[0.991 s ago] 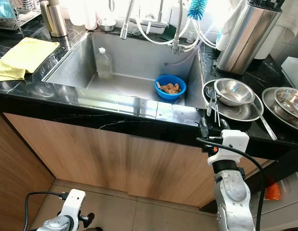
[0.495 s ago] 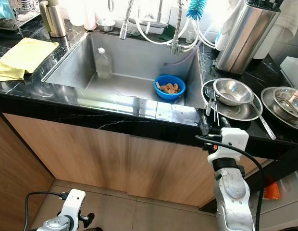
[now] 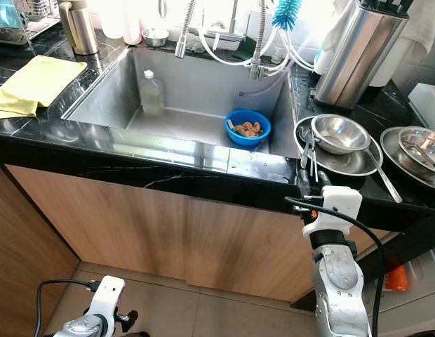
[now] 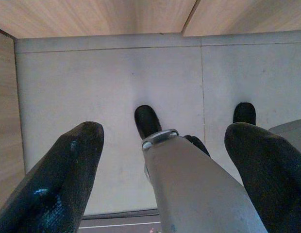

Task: Kitchen organization

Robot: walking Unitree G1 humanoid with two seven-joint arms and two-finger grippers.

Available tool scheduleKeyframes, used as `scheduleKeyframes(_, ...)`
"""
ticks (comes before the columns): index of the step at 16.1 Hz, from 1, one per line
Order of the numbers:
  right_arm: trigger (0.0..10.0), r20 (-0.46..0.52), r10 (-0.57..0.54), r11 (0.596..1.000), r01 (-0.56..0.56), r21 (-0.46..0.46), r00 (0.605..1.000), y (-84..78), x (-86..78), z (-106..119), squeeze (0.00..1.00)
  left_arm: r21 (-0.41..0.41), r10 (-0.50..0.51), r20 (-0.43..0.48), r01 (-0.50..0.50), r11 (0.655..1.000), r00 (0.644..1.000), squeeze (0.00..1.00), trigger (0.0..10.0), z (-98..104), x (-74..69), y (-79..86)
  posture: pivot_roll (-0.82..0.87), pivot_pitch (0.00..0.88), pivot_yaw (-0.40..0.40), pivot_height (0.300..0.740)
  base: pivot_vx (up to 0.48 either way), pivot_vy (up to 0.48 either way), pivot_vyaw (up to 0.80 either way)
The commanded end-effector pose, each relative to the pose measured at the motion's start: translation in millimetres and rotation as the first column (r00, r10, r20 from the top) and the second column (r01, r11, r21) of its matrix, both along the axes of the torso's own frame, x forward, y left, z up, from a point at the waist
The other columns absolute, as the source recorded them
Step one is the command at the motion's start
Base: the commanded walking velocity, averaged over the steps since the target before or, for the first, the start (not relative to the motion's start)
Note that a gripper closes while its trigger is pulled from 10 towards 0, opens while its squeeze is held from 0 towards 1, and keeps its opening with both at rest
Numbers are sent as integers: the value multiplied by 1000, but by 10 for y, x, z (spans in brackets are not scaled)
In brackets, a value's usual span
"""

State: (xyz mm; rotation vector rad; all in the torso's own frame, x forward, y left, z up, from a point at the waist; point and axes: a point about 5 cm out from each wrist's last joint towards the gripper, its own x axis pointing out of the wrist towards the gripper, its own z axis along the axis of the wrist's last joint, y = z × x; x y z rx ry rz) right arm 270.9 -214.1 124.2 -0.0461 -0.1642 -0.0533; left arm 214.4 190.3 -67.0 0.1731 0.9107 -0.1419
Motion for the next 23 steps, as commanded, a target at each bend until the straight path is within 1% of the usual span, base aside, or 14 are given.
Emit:
scheduleKeyframes(1, 1451, 1, -13, 1000, 13, -2, 1000, -29, -3, 2, 0, -3, -6, -36, 6, 1000, 999, 0, 10000, -45, -71, -14, 165, 99, -114, 736, 0, 0, 0)
scheduleKeyframes(2, 1451, 1, -13, 1000, 13, -2, 1000, -29, -3, 1, 0, -3, -6, -36, 6, 1000, 999, 0, 10000, -45, -71, -14, 165, 99, -114, 736, 0, 0, 0)
scheduleKeyframes(3, 1804, 2, -15, 1000, 15, -2, 1000, -29, -2, 3, 0, -2, -6, -35, 6, 1000, 999, 0, 10000, -45, -70, -12, 165, 100, -113, 736, 0, 0, 0)
scheduleKeyframes(5, 1804, 5, -22, 1000, 22, -2, 1000, -40, -1, 9, 0, -2, -5, -35, 5, 1000, 999, 0, 10000, -44, -70, -11, 164, 99, -112, 736, 0, 0, 0)
scheduleKeyframes(11, 1020, 20, -39, 999, 39, -6, 999, -67, 13, 47, 0, -1, -4, -32, 4, 1000, 999, 0, 10000, -42, -66, -11, 166, 98, -112, 736, 0, 0, 0)
scheduleKeyframes(14, 1294, 36, -54, 998, 55, -10, 998, -79, 26, 89, 0, -4, -1, -31, 1, 1000, 1000, 0, 10000, -42, -65, -12, 167, 99, -112, 736, 0, 0, 0)
scheduleKeyframes(16, 1294, 38, -58, 998, 58, -13, 998, -81, 28, 94, 0, -6, 0, -31, 0, 1000, 1000, 0, 10000, -41, -65, -13, 167, 99, -112, 736, 0, 0, 0)
scheduleKeyframes(17, 6392, 50, -66, 998, 67, -15, 997, -88, 31, 124, 0, -7, 0, -31, 0, 1000, 1000, 0, 10000, -41, -64, -13, 165, 98, -111, 736, 0, 0, 0)
scheduleKeyframes(18, 10000, 69, -80, 997, 81, -15, 994, -98, 40, 177, 0, -8, 1, -30, -1, 1000, 1000, 0, 10000, -40, -63, -13, 165, 98, -110, 736, 0, 0, 0)
scheduleKeyframes(23, 10000, 122, -56, 998, 57, -10, 991, -43, 69, 312, 0, -12, 7, -22, -7, 1000, 1000, 0, 10000, -37, -58, -16, 168, 93, -112, 736, 0, 0, 0)
